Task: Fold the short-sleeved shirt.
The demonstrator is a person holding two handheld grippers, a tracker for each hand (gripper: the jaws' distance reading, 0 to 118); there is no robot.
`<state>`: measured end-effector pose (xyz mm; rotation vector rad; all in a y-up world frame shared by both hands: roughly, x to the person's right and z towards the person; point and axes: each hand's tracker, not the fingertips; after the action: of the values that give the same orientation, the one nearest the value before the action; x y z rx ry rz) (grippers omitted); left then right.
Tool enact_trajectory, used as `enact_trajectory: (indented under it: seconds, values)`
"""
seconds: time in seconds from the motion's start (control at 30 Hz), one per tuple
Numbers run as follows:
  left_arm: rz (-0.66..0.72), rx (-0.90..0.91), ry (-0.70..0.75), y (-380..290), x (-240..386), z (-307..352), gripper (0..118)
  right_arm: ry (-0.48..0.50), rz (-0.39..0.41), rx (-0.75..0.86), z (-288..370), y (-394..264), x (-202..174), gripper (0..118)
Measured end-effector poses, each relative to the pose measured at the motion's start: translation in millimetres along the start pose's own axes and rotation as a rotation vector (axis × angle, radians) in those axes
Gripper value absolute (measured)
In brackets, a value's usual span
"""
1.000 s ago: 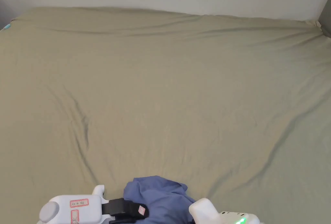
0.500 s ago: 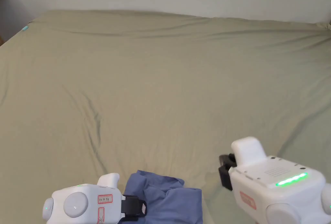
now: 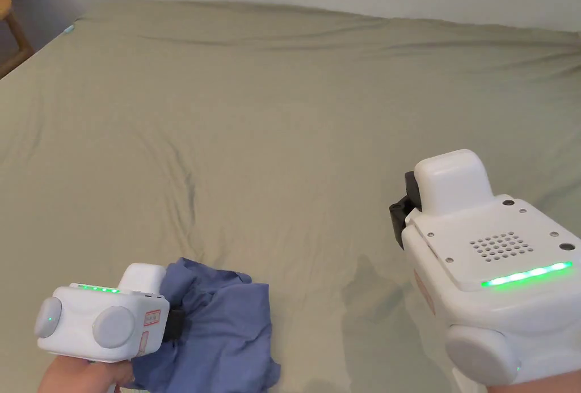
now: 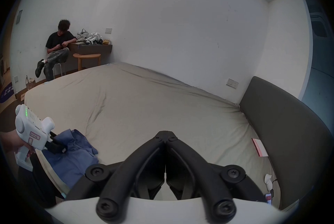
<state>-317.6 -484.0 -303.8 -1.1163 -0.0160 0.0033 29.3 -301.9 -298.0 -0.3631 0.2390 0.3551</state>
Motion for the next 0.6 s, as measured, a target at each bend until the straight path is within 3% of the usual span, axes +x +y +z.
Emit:
enact_trajectory:
  seconds: [0.13,0.27,0.37,0.6]
  values:
    - [-0.026,-0.009,0.059,2.0,-33.3,-3.0,25,0.019,-0.023,0.006,1.4,2.0,-8.5,2]
    - [-0.007,-0.009,0.231,2.9,-78.6,-5.5,25,0.025,-0.017,0.003,-0.9,1.6,-16.0,2]
    - [0.035,-0.017,0.226,1.7,-120.4,-6.6,25,0.025,-0.008,-0.009,-5.8,0.7,-19.8,2]
    - [0.007,-0.053,0.393,10.0,-204.8,-13.9,25,0.023,-0.002,-0.06,-26.1,-4.5,-25.6,2]
